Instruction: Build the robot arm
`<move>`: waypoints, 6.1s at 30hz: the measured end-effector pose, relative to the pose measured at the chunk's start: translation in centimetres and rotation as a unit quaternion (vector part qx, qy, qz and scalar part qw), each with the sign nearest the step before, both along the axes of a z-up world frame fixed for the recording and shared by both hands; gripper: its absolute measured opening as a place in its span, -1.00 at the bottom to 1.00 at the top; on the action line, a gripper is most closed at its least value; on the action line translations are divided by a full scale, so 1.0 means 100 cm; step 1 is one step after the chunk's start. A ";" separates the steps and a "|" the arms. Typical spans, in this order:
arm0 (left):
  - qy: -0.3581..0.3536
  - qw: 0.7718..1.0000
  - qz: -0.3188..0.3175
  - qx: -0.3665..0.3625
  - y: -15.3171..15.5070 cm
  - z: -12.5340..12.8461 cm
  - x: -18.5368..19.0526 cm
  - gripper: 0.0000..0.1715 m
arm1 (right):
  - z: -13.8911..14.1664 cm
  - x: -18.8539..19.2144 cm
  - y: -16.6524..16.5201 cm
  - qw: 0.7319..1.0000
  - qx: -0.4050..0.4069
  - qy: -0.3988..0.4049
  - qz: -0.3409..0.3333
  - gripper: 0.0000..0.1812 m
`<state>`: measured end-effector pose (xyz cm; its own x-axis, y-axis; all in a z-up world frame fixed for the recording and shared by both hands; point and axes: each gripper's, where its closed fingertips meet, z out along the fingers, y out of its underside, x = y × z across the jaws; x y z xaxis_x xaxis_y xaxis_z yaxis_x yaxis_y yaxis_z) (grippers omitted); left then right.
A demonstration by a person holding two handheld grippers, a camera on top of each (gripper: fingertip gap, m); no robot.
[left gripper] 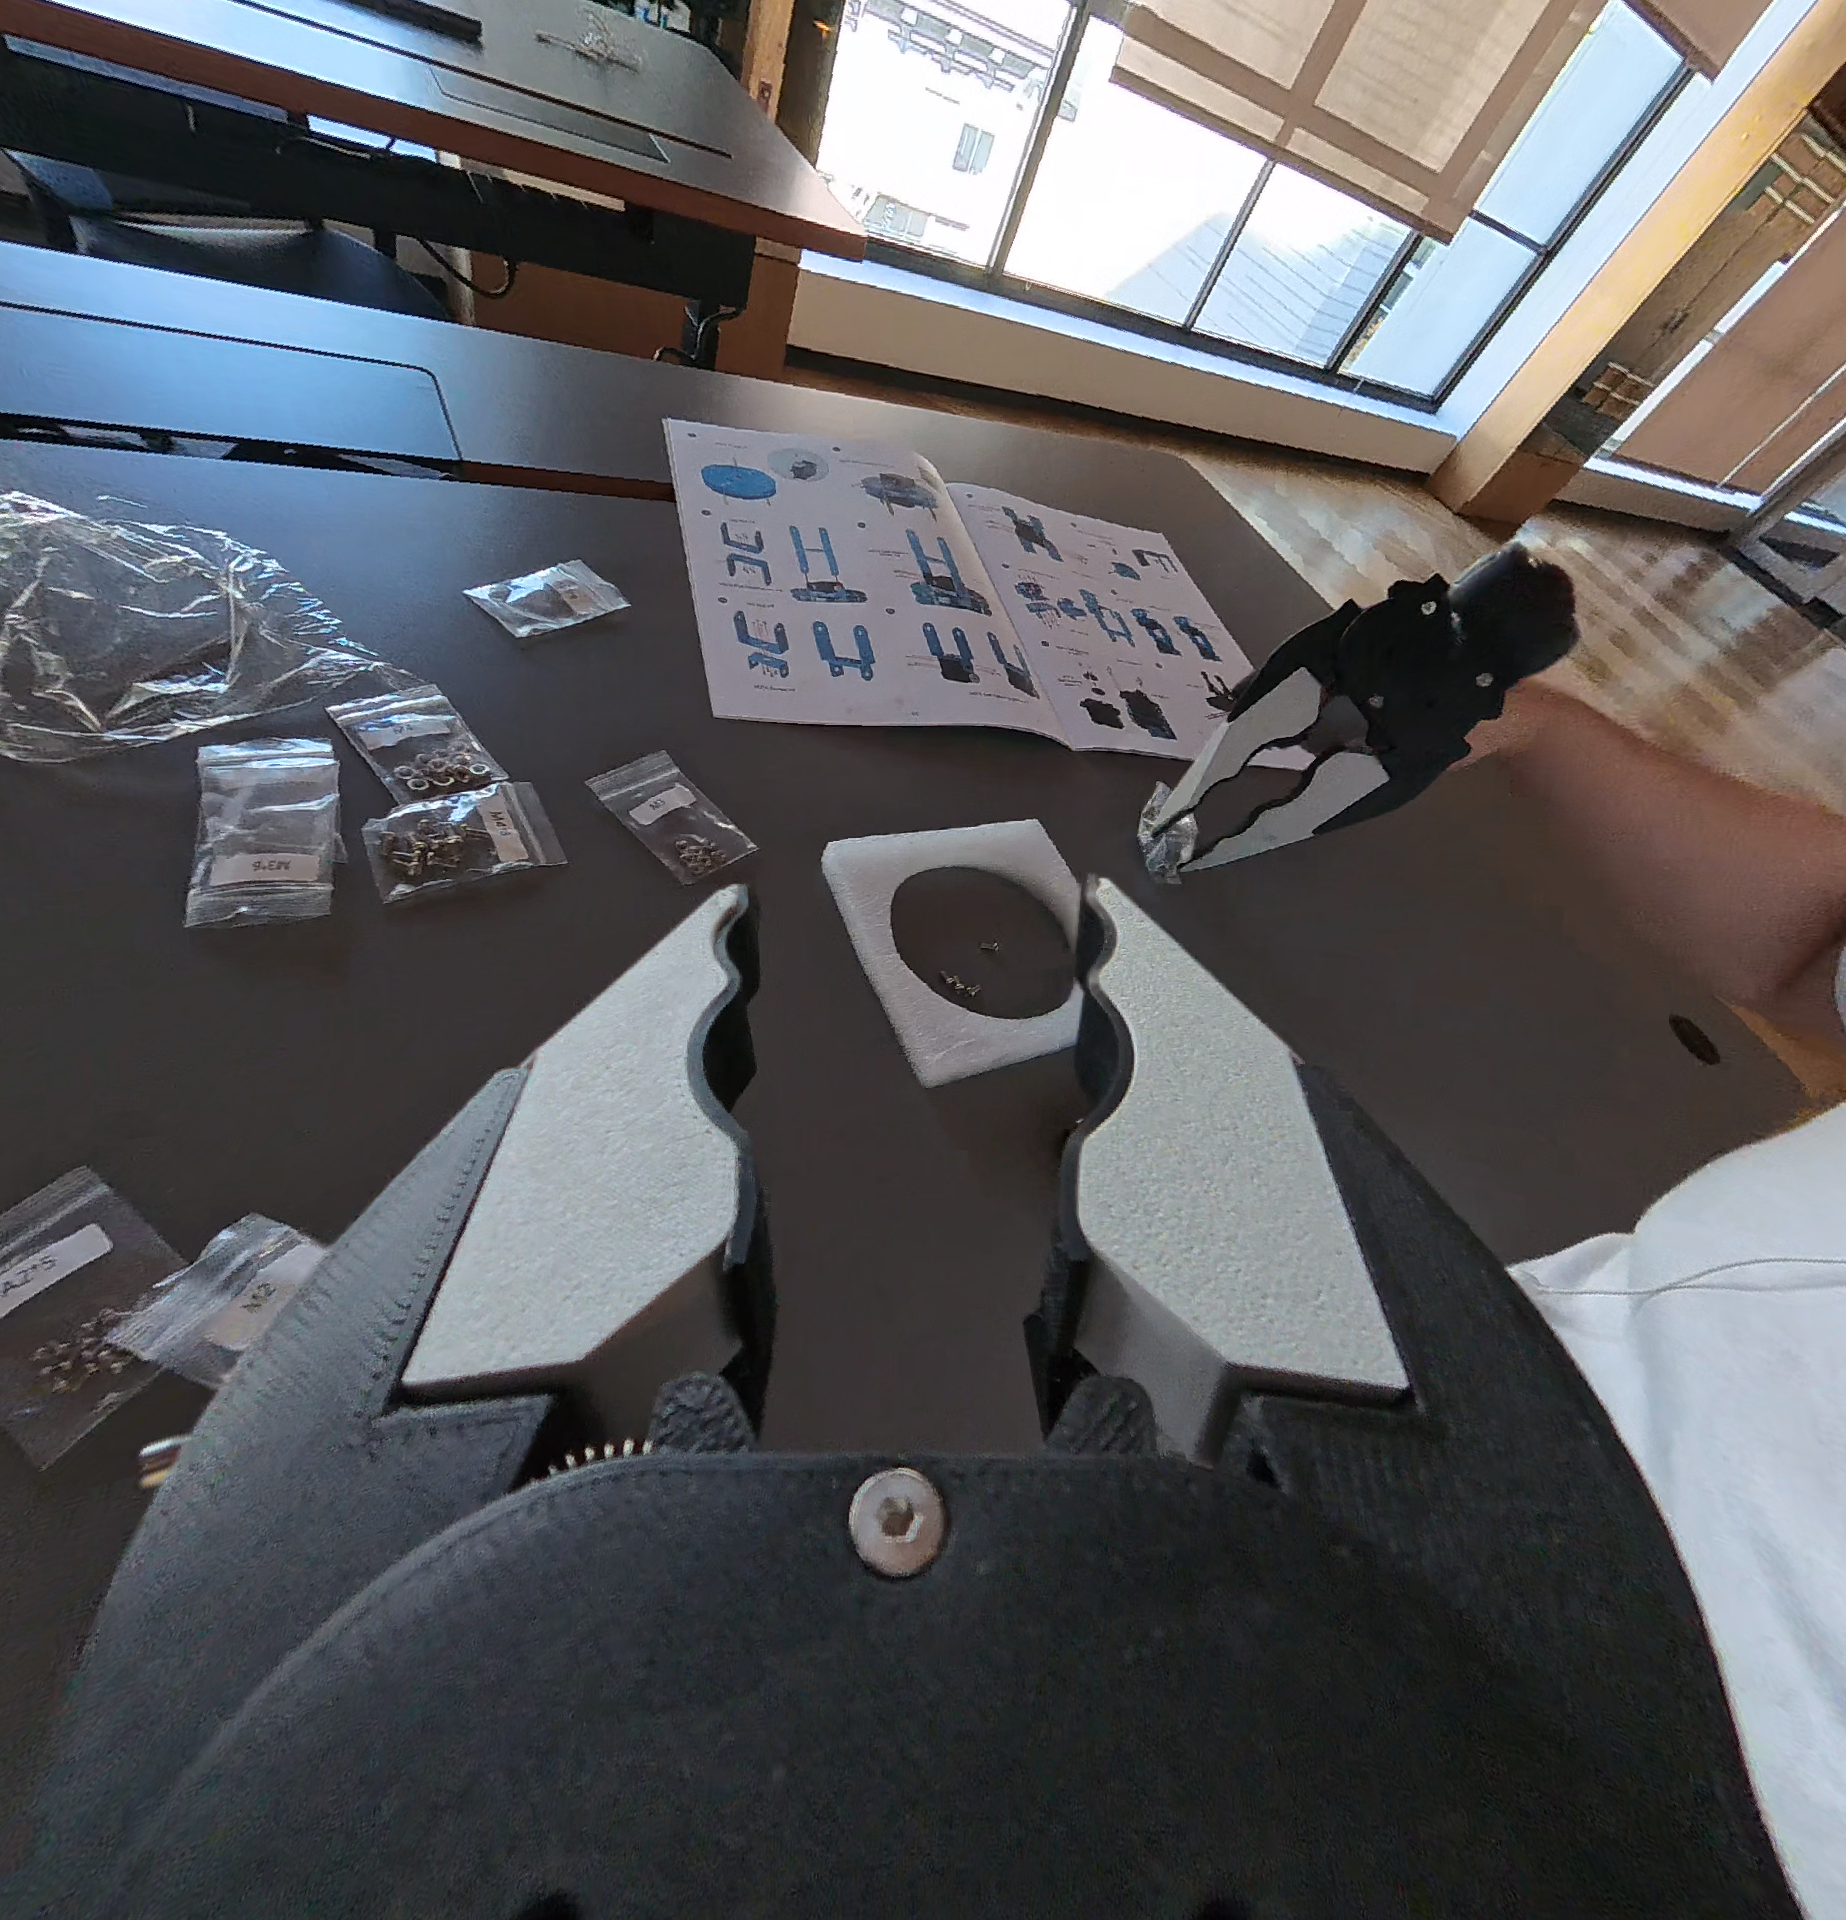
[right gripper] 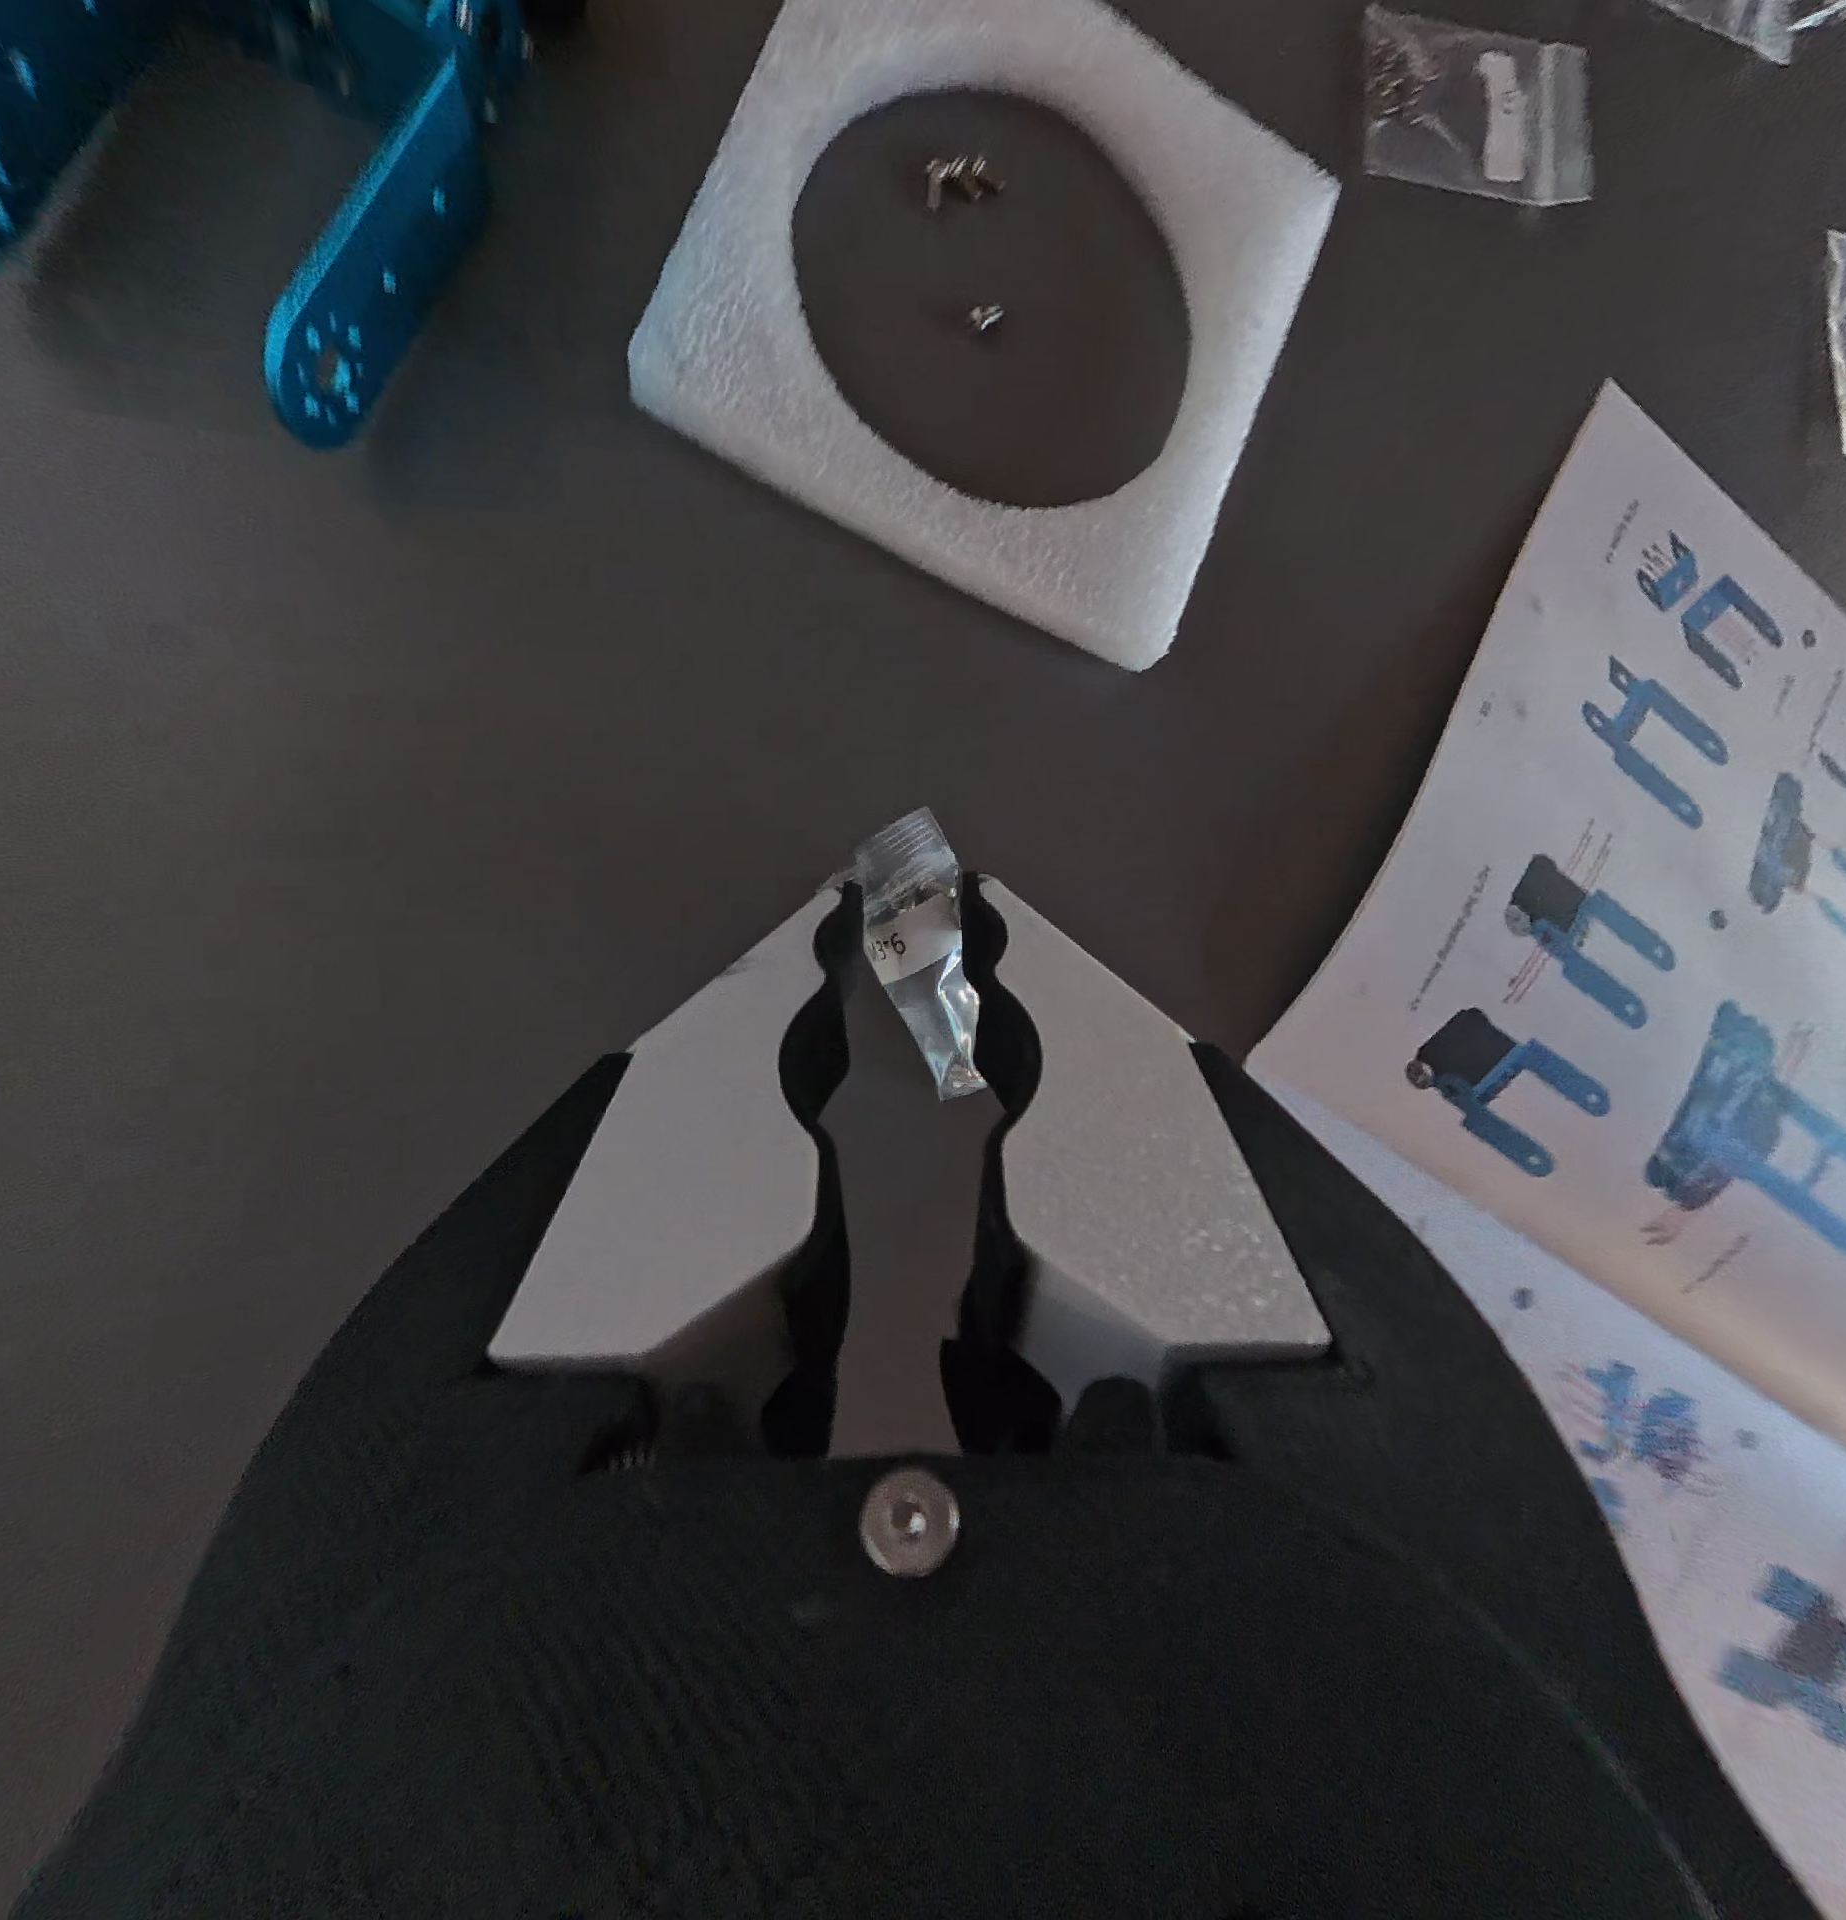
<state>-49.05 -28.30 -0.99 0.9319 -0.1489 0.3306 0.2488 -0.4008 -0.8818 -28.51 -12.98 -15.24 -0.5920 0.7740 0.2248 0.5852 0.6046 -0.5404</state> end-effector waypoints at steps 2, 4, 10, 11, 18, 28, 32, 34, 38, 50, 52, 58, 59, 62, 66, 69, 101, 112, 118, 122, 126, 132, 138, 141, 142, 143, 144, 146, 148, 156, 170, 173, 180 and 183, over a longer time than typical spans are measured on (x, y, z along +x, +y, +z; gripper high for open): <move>-0.020 1.000 -0.016 0.008 0.005 0.000 0.010 -0.30 | 0.005 -0.002 -0.002 0.998 -0.052 0.026 -0.034 -0.80; -0.044 0.998 -0.044 0.020 0.011 -0.001 0.025 -0.31 | 0.012 -0.007 -0.003 0.990 -0.103 0.061 -0.074 -0.81; -0.010 0.986 -0.165 0.031 0.045 -0.027 0.102 -0.30 | 0.033 -0.025 -0.009 0.915 -0.313 0.135 -0.216 -0.80; 0.007 0.983 -0.181 0.022 0.052 -0.037 0.115 -0.31 | 0.035 -0.027 -0.010 0.899 -0.340 0.140 -0.237 -0.80; 0.021 0.973 -0.228 -0.031 0.098 -0.075 0.173 -0.49 | 0.048 -0.031 -0.020 0.804 -0.474 0.172 -0.317 -0.81; 0.041 0.978 -0.203 -0.038 0.124 -0.084 0.186 -0.73 | 0.059 -0.024 -0.012 0.724 -0.555 0.216 -0.347 -0.82; 0.058 0.976 -0.206 -0.034 0.129 -0.086 0.190 -0.87 | 0.060 -0.024 -0.014 0.726 -0.555 0.216 -0.344 -0.82; 0.054 0.977 -0.205 -0.031 0.130 -0.085 0.191 -0.92 | 0.059 -0.022 -0.013 0.732 -0.545 0.218 -0.346 -0.81; 0.036 0.973 -0.223 -0.034 0.130 -0.085 0.195 -0.98 | 0.060 -0.017 -0.008 0.740 -0.535 0.226 -0.339 -0.73; -0.005 0.935 -0.356 0.002 0.102 -0.060 0.219 -1.00 | 0.083 0.020 -0.038 0.846 -0.488 0.193 -0.095 -0.74; -0.006 0.929 -0.370 -0.001 0.099 -0.060 0.224 -1.00 | 0.081 0.019 -0.040 0.846 -0.489 0.193 -0.091 -0.77; -0.002 0.920 -0.392 -0.002 0.094 -0.059 0.224 -1.00 | 0.086 0.026 -0.047 0.829 -0.525 0.181 -0.069 -1.00; 0.000 0.917 -0.398 -0.002 0.092 -0.059 0.225 -1.00 | 0.085 0.026 -0.048 0.828 -0.528 0.174 -0.069 -1.00; 0.023 0.911 -0.412 -0.011 0.088 -0.065 0.224 -1.00 | 0.078 0.025 -0.051 0.839 -0.517 0.151 -0.075 -1.00; 0.013 0.914 -0.406 -0.019 0.093 -0.064 0.222 -0.76 | 0.074 0.021 -0.051 0.844 -0.507 0.150 -0.088 -1.00; 0.016 0.918 -0.396 -0.016 0.100 -0.063 0.225 -0.73 | 0.074 0.021 -0.051 0.845 -0.505 0.153 -0.088 -1.00; -0.014 0.910 -0.413 -0.034 0.099 -0.071 0.237 -1.00 | 0.080 0.023 -0.050 0.865 -0.459 0.174 -0.101 -0.99; 0.009 0.910 -0.413 -0.034 0.101 -0.073 0.238 -1.00 | 0.074 0.020 -0.050 0.856 -0.474 0.169 -0.118 -1.00; 0.014 0.914 -0.401 -0.054 0.103 -0.079 0.234 -0.89 | 0.075 0.019 -0.046 0.848 -0.484 0.177 -0.127 -1.00; 0.010 0.912 -0.405 -0.067 0.102 -0.081 0.234 -1.00 | 0.074 0.020 -0.045 0.846 -0.487 0.171 -0.129 -1.00; 0.013 0.917 -0.394 -0.065 0.105 -0.082 0.236 -1.00 | 0.073 0.023 -0.044 0.843 -0.497 0.160 -0.130 -0.99; 0.006 0.952 -0.305 0.007 0.077 -0.044 0.185 -0.80 | 0.065 0.038 -0.031 0.839 -0.502 0.110 -0.179 -0.99; 0.052 0.989 -0.137 0.025 0.011 -0.031 0.089 -0.78 | 0.032 0.047 -0.003 0.829 -0.490 0.060 -0.262 -1.00; 0.051 0.994 -0.094 0.028 -0.012 -0.031 0.067 -0.80 | 0.028 0.040 0.007 0.815 -0.503 0.068 -0.280 -0.99; 0.048 0.995 -0.085 0.030 -0.017 -0.030 0.063 -0.80 | 0.026 0.038 0.010 0.816 -0.497 0.073 -0.286 -0.99; 0.044 0.996 -0.077 0.032 -0.021 -0.030 0.060 -0.79 | 0.024 0.037 0.015 0.818 -0.488 0.080 -0.293 -0.94; 0.041 0.996 -0.070 0.034 -0.024 -0.028 0.057 -0.78 | 0.022 0.037 0.019 0.820 -0.478 0.086 -0.302 -0.84; 0.043 0.997 -0.059 0.041 -0.028 -0.026 0.053 -0.74 | 0.026 0.042 0.027 0.824 -0.462 0.106 -0.312 -0.70; 0.054 0.996 -0.044 0.048 -0.032 -0.025 0.047 -0.71 | 0.043 0.049 0.036 0.828 -0.442 0.161 -0.306 -0.69; 0.081 0.990 -0.024 0.109 -0.033 -0.043 0.055 -0.47 | 0.092 0.102 0.101 0.797 -0.270 0.406 -0.357 -0.16; 0.066 0.993 -0.030 0.095 -0.044 -0.071 0.076 -0.41 | 0.090 0.111 0.115 0.803 -0.145 0.425 -0.392 -0.36; 0.072 0.993 -0.025 0.089 -0.049 -0.067 0.074 -0.43 | 0.092 0.113 0.113 0.810 -0.129 0.421 -0.387 -0.53; 0.079 0.994 -0.007 0.075 -0.067 -0.060 0.063 -0.45 | 0.118 0.068 0.016 0.878 -0.133 0.378 -0.262 -0.99; 0.074 0.994 -0.001 0.083 -0.074 -0.050 0.059 -0.46 | 0.117 0.017 -0.083 0.905 -0.214 0.315 -0.189 -0.45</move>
